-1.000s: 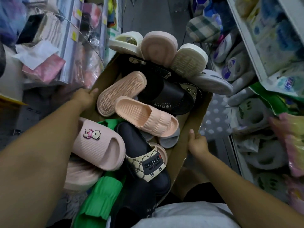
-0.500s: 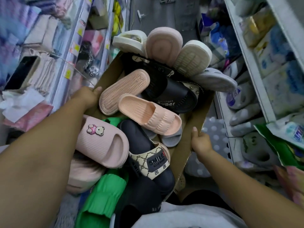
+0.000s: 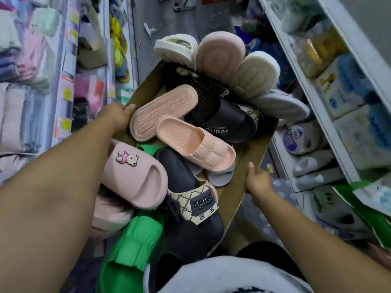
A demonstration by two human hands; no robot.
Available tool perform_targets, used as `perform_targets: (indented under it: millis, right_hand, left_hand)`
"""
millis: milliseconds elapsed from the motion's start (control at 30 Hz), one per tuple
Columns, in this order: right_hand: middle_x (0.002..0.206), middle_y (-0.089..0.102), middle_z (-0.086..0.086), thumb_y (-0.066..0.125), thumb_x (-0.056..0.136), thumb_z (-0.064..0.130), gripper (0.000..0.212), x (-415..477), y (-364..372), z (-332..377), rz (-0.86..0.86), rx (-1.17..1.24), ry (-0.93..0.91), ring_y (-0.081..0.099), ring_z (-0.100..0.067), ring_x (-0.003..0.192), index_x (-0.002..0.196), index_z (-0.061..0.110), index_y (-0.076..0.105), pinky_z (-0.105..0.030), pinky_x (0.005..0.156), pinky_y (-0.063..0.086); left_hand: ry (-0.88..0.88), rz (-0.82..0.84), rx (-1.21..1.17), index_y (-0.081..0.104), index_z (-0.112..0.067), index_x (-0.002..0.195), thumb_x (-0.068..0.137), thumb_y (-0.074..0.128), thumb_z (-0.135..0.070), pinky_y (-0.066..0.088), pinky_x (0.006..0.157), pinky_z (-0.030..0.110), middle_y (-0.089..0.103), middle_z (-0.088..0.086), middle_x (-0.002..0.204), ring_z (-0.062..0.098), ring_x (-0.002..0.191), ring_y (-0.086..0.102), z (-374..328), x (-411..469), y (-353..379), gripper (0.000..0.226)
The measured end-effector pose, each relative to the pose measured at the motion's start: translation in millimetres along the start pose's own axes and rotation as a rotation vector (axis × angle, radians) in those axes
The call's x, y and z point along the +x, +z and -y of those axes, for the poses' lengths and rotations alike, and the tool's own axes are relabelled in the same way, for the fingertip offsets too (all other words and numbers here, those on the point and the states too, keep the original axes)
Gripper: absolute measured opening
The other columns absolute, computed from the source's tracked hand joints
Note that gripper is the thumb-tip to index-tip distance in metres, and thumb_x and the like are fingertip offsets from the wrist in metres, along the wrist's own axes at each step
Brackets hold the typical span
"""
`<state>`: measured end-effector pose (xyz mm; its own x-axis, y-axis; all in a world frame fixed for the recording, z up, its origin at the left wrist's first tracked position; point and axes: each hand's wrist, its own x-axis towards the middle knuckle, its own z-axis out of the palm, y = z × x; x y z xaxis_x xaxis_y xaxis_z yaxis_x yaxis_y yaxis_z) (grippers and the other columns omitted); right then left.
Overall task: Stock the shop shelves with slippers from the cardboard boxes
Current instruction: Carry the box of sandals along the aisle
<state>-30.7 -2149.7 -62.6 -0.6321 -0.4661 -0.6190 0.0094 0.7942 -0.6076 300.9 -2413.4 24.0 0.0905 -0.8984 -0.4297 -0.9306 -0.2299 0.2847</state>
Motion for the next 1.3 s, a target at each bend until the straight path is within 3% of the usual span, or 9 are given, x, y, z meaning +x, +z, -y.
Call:
perform_targets:
  millis: [200,433,567,767,833,933,1067,1300]
  right_hand:
    - [0.098,0.068,-0.02,0.045,0.105,0.046,0.05,35,17,57,-0.009,0.008,0.011,0.066,-0.041,0.099,0.1,0.001,0.065,-0.044,0.086,0.052]
    - [0.103,0.071,-0.02,0.05,0.104,0.042,0.041,106,37,128,0.072,0.057,0.036,0.067,-0.039,0.098,0.093,0.005,0.065,-0.052,0.093,0.055]
    - [0.112,0.07,-0.017,0.052,0.104,0.042,0.043,154,36,187,0.118,0.049,0.018,0.066,-0.037,0.104,0.113,0.001,0.064,-0.05,0.096,0.054]
    - [0.113,0.07,-0.014,0.051,0.103,0.044,0.043,221,36,275,0.167,0.022,-0.055,0.067,-0.036,0.104,0.116,0.005,0.064,-0.051,0.098,0.053]
    - [0.116,0.068,-0.013,0.05,0.104,0.045,0.044,243,35,308,0.158,-0.02,-0.087,0.065,-0.036,0.106,0.122,0.007,0.063,-0.049,0.097,0.053]
    - [0.106,0.067,-0.015,0.048,0.104,0.047,0.045,286,36,350,0.103,-0.087,-0.096,0.065,-0.038,0.099,0.113,0.005,0.063,-0.043,0.09,0.053]
    - [0.118,0.066,-0.024,0.047,0.106,0.043,0.048,339,33,393,0.044,-0.123,-0.132,0.062,-0.041,0.11,0.117,-0.001,0.065,-0.034,0.084,0.043]
    - [0.124,0.065,-0.028,0.05,0.106,0.036,0.046,428,14,441,-0.027,-0.162,-0.179,0.06,-0.045,0.115,0.122,-0.004,0.065,-0.042,0.093,0.047]
  left_hand:
    - [0.044,0.004,0.033,0.061,0.0,0.133,0.105,0.038,-0.055,0.042,0.104,0.045,0.056,0.031,0.136,0.047,0.124,0.054,-27,65,-21,0.066]
    - [-0.005,-0.032,0.033,0.063,-0.001,0.131,0.105,0.039,-0.054,0.042,0.103,0.045,0.057,0.031,0.135,0.047,0.124,0.053,-75,138,-42,0.064]
    - [-0.063,-0.053,0.026,0.063,-0.006,0.133,0.103,0.039,-0.059,0.042,0.109,0.048,0.058,0.031,0.134,0.048,0.124,0.053,-111,180,-64,0.065]
    - [-0.06,-0.143,0.023,0.061,-0.003,0.134,0.105,0.039,-0.053,0.041,0.105,0.048,0.057,0.032,0.135,0.048,0.125,0.053,-177,234,-114,0.062]
    - [-0.08,-0.169,-0.007,0.059,-0.005,0.136,0.104,0.04,-0.055,0.042,0.107,0.049,0.057,0.03,0.136,0.047,0.126,0.053,-194,257,-126,0.062]
    - [-0.099,-0.161,-0.028,0.057,-0.004,0.138,0.105,0.039,-0.053,0.039,0.107,0.047,0.054,0.03,0.139,0.046,0.129,0.05,-219,294,-132,0.062]
    - [-0.069,-0.119,-0.103,0.057,-0.001,0.138,0.106,0.041,-0.048,0.038,0.109,0.043,0.053,0.03,0.141,0.046,0.131,0.049,-253,346,-126,0.059]
    - [-0.086,-0.083,-0.179,0.062,0.005,0.127,0.107,0.041,-0.045,0.041,0.103,0.044,0.058,0.032,0.134,0.046,0.125,0.053,-314,408,-85,0.058]
